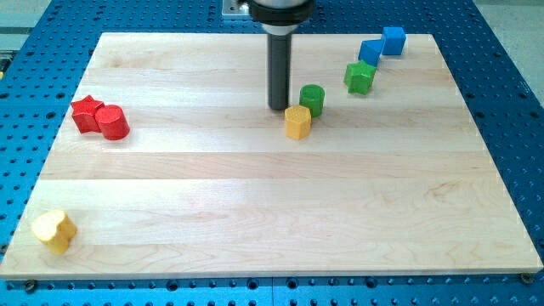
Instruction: Move the green circle to the bottom left of the green star
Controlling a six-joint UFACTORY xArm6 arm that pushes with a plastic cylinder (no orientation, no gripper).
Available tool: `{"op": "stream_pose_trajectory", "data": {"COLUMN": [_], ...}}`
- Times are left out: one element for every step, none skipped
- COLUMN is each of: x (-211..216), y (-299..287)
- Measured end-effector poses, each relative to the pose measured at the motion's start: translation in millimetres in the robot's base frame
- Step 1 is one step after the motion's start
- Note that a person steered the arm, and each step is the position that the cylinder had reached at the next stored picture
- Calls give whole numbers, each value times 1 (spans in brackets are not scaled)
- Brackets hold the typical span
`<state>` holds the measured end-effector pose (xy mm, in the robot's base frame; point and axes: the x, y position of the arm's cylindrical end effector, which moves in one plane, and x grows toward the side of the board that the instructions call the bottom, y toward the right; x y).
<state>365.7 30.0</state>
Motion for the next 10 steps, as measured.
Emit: {"op": "stream_pose_trajectory", "data": {"x": [-8, -34, 17, 105, 155, 108, 57, 34, 42, 39], "y": [26, 11, -69, -98, 8, 129, 126, 88, 57, 54]}}
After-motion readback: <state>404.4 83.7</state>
